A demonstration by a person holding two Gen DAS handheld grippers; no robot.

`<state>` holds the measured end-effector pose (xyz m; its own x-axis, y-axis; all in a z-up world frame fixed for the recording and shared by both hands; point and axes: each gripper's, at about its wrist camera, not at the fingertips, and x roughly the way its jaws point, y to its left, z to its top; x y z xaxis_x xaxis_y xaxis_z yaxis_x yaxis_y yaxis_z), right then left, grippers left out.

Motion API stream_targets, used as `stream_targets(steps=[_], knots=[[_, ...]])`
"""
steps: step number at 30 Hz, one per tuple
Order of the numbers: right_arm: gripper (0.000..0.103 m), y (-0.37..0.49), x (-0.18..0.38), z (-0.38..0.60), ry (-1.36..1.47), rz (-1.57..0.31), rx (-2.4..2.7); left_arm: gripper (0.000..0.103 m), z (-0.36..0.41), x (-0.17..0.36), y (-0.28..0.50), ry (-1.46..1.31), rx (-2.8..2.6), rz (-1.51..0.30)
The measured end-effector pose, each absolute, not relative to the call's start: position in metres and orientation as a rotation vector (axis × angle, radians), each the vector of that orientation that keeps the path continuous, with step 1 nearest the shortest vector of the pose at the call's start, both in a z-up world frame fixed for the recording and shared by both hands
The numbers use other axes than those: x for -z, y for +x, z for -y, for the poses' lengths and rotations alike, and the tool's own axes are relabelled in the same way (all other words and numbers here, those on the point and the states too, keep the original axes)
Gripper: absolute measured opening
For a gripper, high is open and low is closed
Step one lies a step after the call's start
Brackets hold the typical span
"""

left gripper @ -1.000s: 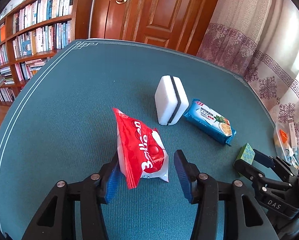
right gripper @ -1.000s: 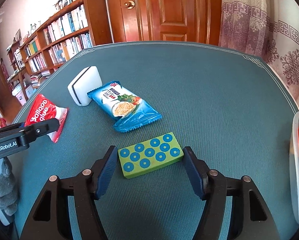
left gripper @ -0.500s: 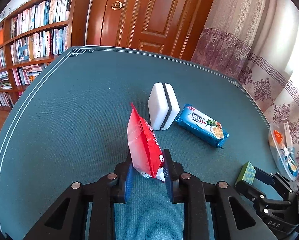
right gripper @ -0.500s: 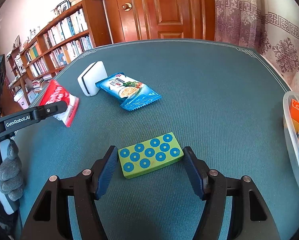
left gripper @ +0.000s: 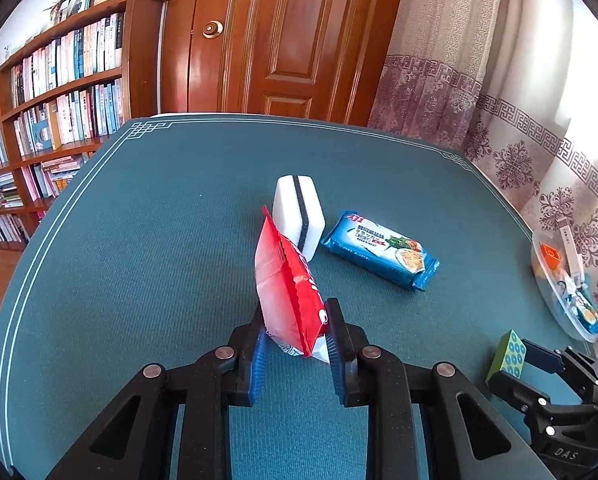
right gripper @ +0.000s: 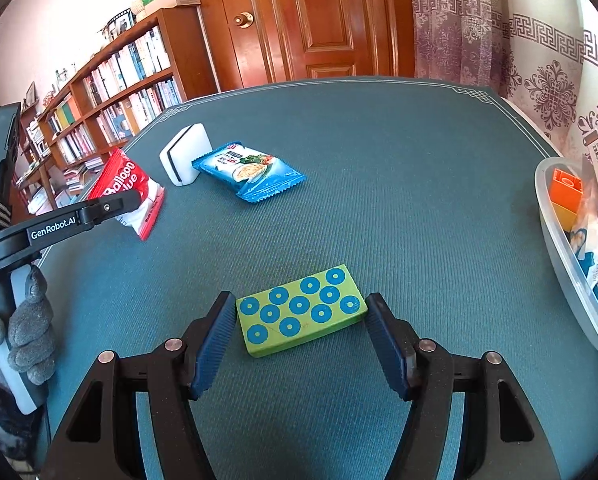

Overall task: Organize objects
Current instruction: 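Carry the green block into the bowl with the right gripper while the left carries the glue bag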

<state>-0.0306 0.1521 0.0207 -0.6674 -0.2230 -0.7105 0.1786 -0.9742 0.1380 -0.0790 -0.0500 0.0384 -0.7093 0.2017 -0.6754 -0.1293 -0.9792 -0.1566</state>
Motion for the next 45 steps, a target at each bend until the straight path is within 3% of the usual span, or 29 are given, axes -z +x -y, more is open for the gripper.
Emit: stream_targets(steps=[26, 45], knots=[[0.067, 0.031, -0.073, -0.267, 1.043, 0.231, 2.919, 0.028, -0.062, -0.056, -0.036, -1.040, -2.517, -0.047], [0.067, 0.007, -0.071, -0.378, 1.104, 0.304, 3.136, 0.028, -0.123, -0.074, -0.020, -0.987, -2.427, -0.135]])
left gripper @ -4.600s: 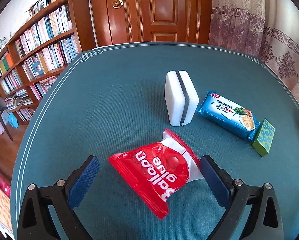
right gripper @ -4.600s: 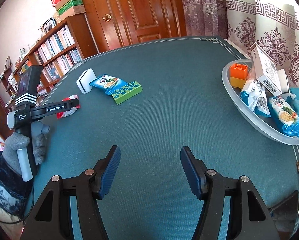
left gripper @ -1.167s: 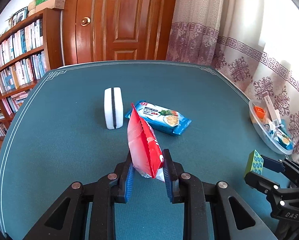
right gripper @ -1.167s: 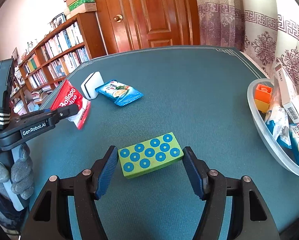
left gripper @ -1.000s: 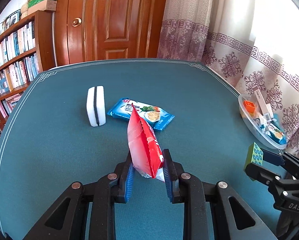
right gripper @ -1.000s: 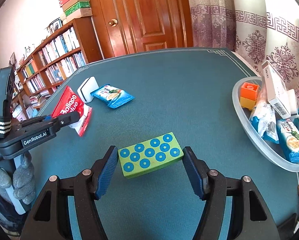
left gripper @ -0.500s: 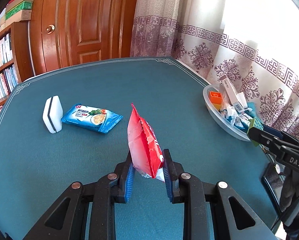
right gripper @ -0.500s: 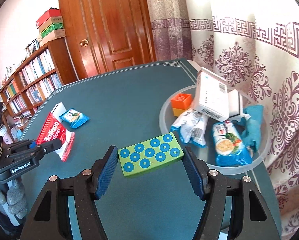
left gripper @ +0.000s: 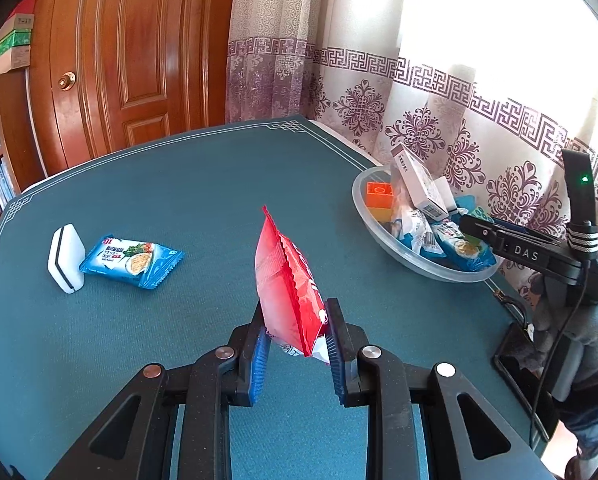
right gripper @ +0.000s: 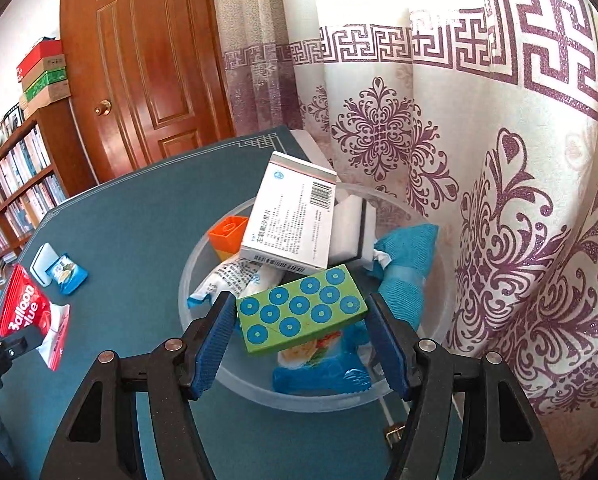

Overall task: Organize objects
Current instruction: 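Carry the green block into the bowl with the right gripper while the left carries the glue bag, then lower the red glue bag into the bowl and open the left gripper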

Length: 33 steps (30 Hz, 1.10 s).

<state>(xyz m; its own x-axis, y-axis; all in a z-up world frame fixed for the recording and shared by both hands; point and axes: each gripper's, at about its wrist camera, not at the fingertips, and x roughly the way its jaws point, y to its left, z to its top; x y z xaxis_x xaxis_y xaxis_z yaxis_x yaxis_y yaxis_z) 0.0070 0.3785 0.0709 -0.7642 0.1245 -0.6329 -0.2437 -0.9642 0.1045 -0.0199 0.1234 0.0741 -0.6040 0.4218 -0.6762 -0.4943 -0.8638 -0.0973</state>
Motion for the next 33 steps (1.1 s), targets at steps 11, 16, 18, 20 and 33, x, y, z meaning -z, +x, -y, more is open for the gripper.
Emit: stream_targets(steps=[11, 16, 18, 20, 33], knots=[[0.074, 0.017, -0.063, -0.390, -0.973, -0.326, -2.750, 0.028, -0.148, -0.078, -0.019, -0.982, -2.391, -0.166], [0.074, 0.039, -0.067, -0.388, -0.933, -0.334, -2.763, 0.028, -0.164, -0.078, -0.019, -0.980, -2.359, -0.182], [0.074, 0.049, -0.069, -0.384, -0.917, -0.315, -2.772, 0.028, -0.172, -0.080, -0.018, -0.975, -2.341, -0.187], [0.074, 0.057, -0.071, -0.381, -0.909, -0.295, -2.782, 0.028, -0.181, -0.081, -0.017, -0.969, -2.324, -0.191], [0.074, 0.084, -0.073, -0.380, -0.866, -0.289, -2.824, 0.028, -0.245, -0.091, -0.022, -0.951, -2.192, -0.191]])
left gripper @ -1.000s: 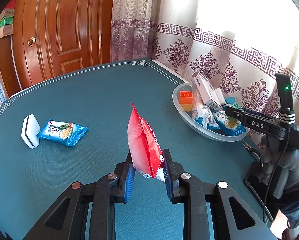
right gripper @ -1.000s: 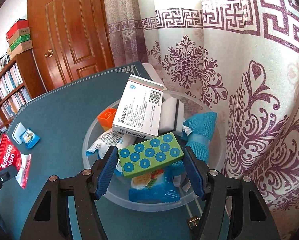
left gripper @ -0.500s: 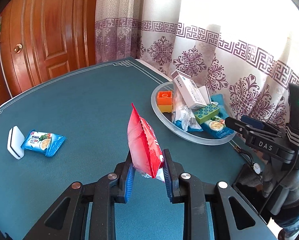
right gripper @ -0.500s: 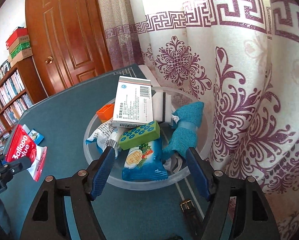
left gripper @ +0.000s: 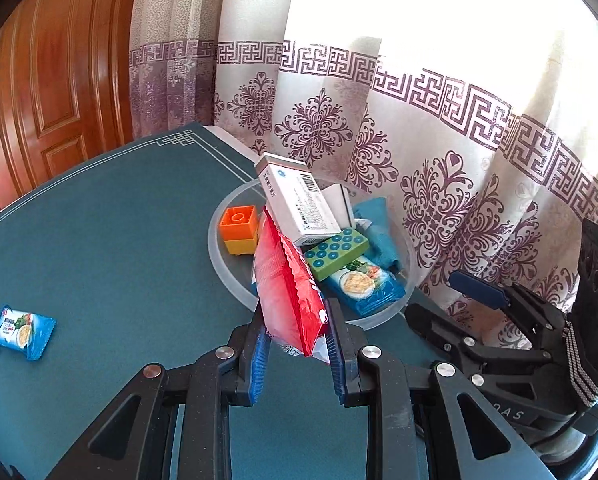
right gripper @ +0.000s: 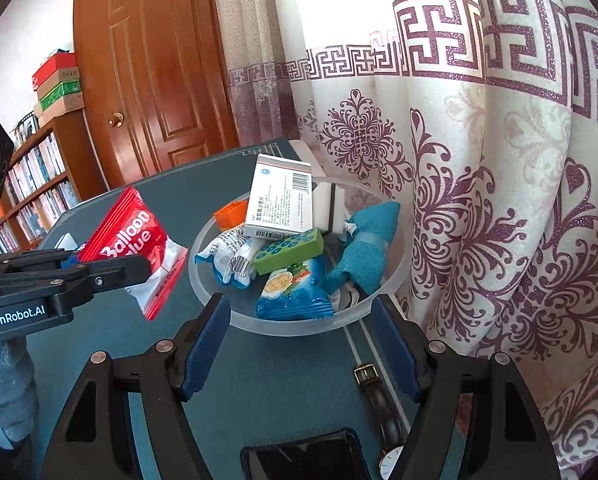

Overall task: Organize objects
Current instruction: 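Lower the red glue bag into the bowl and open the left gripper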

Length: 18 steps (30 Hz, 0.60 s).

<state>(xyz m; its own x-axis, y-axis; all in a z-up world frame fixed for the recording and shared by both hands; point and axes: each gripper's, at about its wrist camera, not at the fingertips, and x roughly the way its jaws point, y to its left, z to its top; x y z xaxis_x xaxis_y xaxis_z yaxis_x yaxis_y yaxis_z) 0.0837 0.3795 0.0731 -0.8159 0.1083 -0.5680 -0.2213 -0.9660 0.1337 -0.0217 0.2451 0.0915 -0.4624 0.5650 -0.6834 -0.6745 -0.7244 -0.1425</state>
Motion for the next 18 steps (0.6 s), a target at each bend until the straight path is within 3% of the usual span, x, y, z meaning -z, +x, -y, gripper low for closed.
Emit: stream_targets(steps=[18], knots=[[0.074, 0.084, -0.068, -0.387, -0.874, -0.343, -2.826, 0.028, -0.291, -0.056, -0.050, -1.026, -2.089, -0.209]])
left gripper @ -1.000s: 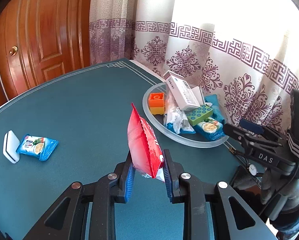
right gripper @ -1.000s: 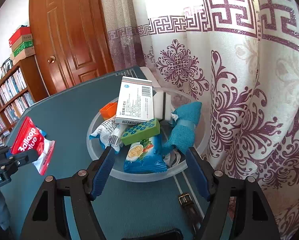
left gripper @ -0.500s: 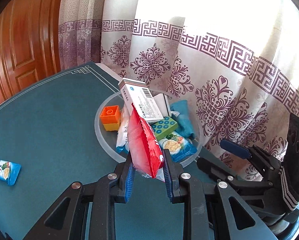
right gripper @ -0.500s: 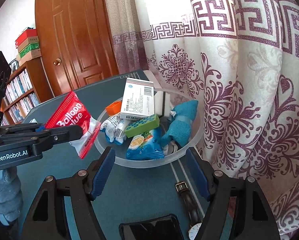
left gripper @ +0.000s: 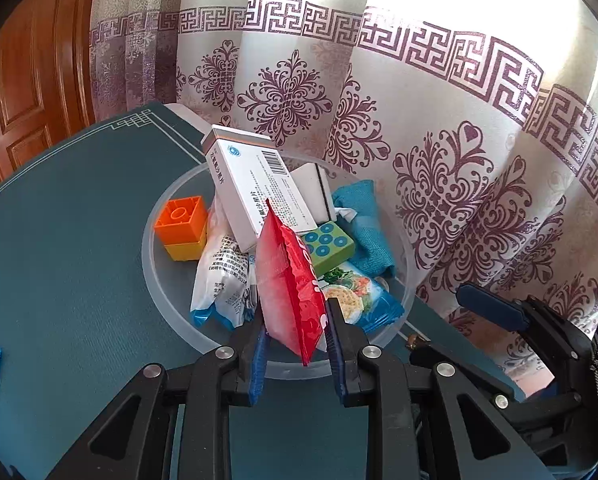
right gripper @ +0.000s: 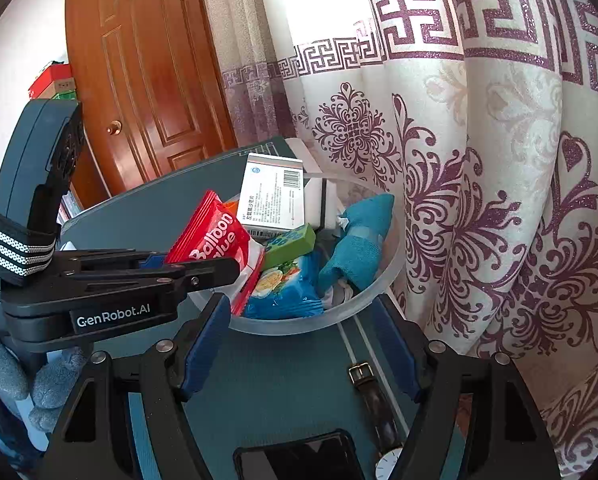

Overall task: Organize objects
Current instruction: 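Lower the red glue bag into the bowl and open the left gripper, then withdraw both grippers from the bowl toward the white block and cracker packet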

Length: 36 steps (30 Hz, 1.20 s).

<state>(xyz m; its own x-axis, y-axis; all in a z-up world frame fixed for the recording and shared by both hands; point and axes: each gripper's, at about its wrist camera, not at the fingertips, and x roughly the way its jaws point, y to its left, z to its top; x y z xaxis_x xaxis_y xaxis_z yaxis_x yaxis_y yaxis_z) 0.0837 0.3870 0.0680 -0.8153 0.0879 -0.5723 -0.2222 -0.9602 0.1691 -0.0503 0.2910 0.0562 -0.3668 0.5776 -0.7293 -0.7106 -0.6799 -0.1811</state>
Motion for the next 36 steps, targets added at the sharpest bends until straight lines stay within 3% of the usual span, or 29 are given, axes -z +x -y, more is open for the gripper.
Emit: stream_targets(steps=[5, 7, 8, 10, 15, 18, 27, 36], knots=[[0.074, 0.082, -0.066, -0.385, -0.886, -0.343, -2.825, 0.028, -0.285, -0.047, -0.059, -1.047, -2.097, -0.194], [0.074, 0.083, -0.065, -0.383, -0.886, -0.340, -2.826, 0.033, -0.284, -0.046, -0.062, -1.050, -2.106, -0.189], [0.074, 0.083, -0.065, -0.383, -0.887, -0.338, -2.827, 0.044, -0.283, -0.045, -0.063, -1.053, -2.117, -0.188], [0.074, 0.083, -0.065, -0.381, -0.887, -0.336, -2.829, 0.051, -0.281, -0.046, -0.062, -1.037, -2.119, -0.178], [0.074, 0.083, -0.065, -0.380, -0.885, -0.337, -2.832, 0.083, -0.277, -0.060, -0.049, -0.943, -2.183, -0.223], [0.074, 0.082, -0.065, -0.380, -0.886, -0.337, -2.834, 0.090, -0.272, -0.068, -0.043, -0.890, -2.208, -0.238], [0.074, 0.082, -0.067, -0.380, -0.880, -0.339, -2.840, 0.092, -0.246, -0.075, -0.043, -0.859, -2.367, -0.288], [0.074, 0.081, -0.065, -0.375, -0.894, -0.332, -2.848, 0.092, -0.253, -0.048, -0.066, -0.942, -2.402, -0.329]])
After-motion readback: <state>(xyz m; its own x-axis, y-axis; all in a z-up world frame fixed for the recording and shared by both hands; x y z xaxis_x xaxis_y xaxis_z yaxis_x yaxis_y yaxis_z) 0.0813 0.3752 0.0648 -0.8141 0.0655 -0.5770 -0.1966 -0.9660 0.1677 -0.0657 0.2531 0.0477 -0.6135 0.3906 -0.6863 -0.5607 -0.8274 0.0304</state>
